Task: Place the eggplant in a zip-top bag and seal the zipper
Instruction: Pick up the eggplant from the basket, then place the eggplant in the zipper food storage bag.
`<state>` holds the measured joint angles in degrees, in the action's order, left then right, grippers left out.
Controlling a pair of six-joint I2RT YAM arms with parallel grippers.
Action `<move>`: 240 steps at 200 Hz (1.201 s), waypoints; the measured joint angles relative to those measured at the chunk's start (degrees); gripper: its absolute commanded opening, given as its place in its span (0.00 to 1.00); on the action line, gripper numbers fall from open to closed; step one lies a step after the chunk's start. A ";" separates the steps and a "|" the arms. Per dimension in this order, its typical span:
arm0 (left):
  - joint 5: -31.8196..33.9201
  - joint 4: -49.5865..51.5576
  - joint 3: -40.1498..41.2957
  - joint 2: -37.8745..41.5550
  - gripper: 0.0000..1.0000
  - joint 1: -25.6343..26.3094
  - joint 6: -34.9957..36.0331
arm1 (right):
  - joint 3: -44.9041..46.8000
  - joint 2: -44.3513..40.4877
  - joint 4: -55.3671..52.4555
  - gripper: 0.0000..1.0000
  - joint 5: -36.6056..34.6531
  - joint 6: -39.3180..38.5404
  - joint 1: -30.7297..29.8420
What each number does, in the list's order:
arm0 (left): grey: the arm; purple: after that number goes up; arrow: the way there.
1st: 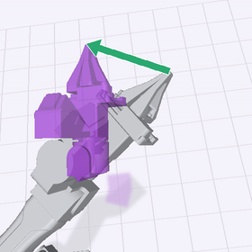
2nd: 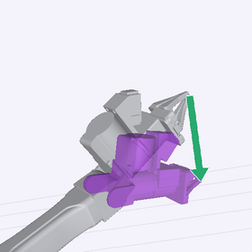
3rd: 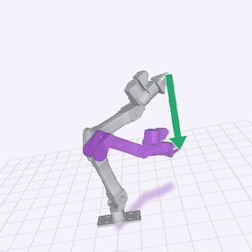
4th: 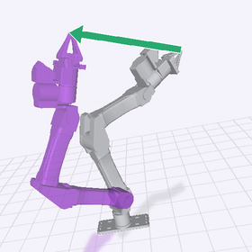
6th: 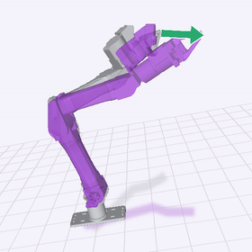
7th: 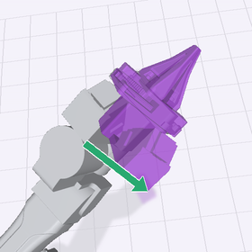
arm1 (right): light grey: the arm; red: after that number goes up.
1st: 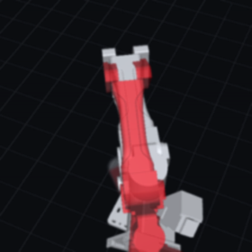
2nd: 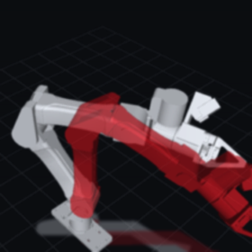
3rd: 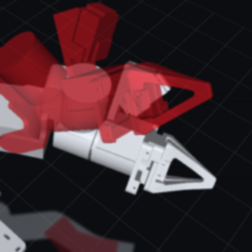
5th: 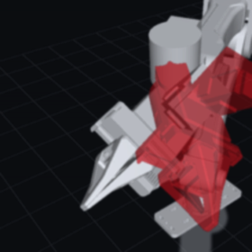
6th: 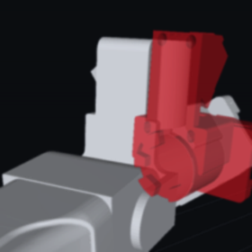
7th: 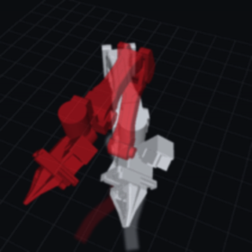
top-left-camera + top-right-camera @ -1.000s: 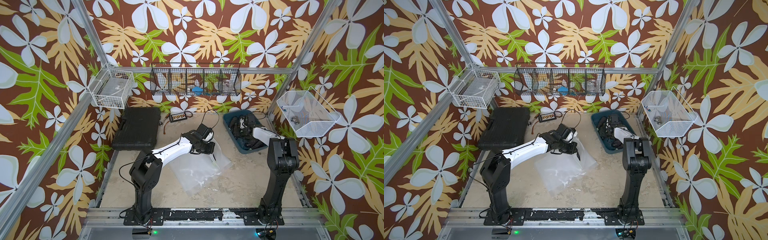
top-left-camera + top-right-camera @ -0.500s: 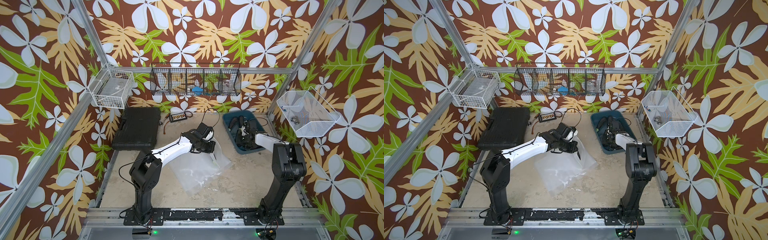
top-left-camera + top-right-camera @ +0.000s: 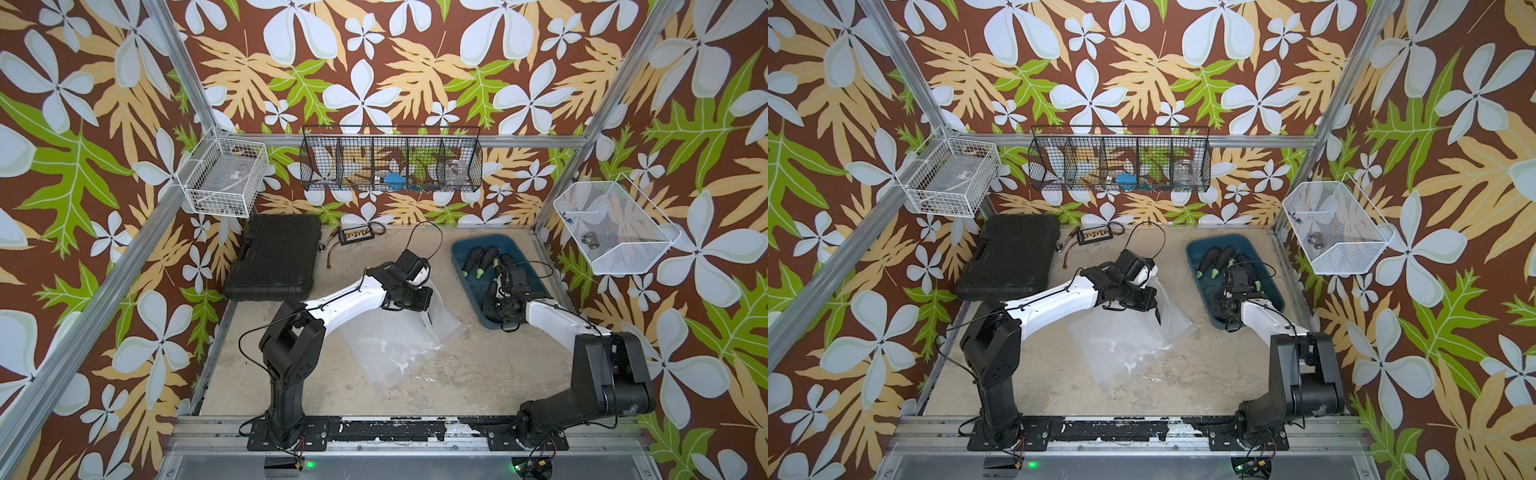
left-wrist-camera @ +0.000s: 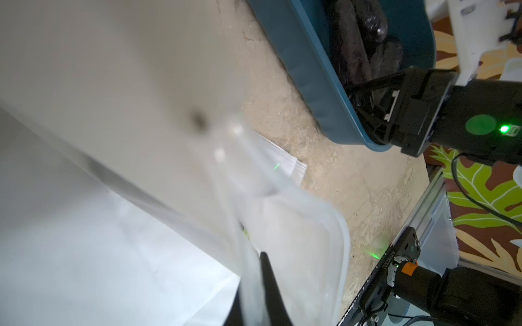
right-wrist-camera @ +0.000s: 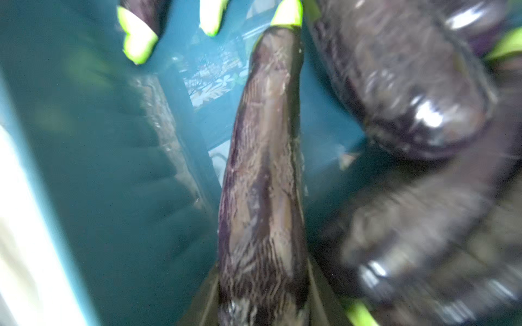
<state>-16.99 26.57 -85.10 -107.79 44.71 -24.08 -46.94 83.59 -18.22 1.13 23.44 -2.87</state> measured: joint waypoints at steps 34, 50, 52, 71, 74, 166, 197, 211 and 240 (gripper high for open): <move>-0.02 -0.15 -0.09 -1.33 0.02 1.75 -0.04 | -4.52 -6.67 -3.63 0.26 -0.42 -0.74 -2.21; 0.24 -0.11 -0.35 -2.10 0.02 1.73 -0.26 | -8.20 -8.20 -4.55 0.26 1.44 -2.29 -4.39; 0.26 -0.07 -0.46 -2.21 0.02 1.73 -0.26 | -8.46 -8.39 -4.61 0.25 1.73 -2.58 -4.68; 0.63 -0.02 -1.68 -3.23 0.02 1.70 -0.81 | -8.70 -11.10 -6.47 0.25 6.75 -3.23 -6.88; 0.63 -0.02 -1.88 -3.37 0.02 1.68 -0.90 | -8.41 -11.67 -6.75 0.25 7.48 -3.32 -7.21; 1.31 -0.20 -2.71 -5.01 0.02 -0.46 -1.33 | 1.86 -21.49 -10.80 0.23 26.38 -0.92 -19.34; 1.31 -0.24 -2.62 -4.66 0.02 -0.46 -1.33 | 2.99 -17.59 -10.49 0.24 27.61 0.13 -19.93; 1.70 -0.22 -2.12 -3.85 0.02 -0.46 -1.31 | 2.47 -15.65 -10.86 0.25 27.30 0.33 -20.02; 1.95 -0.33 -0.42 -2.01 0.02 -0.15 -1.09 | -1.33 -11.67 -11.85 0.28 25.97 0.31 -20.04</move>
<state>-15.05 26.24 -85.52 -109.80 44.56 -25.17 -48.27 71.92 -30.06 27.09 23.75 -22.92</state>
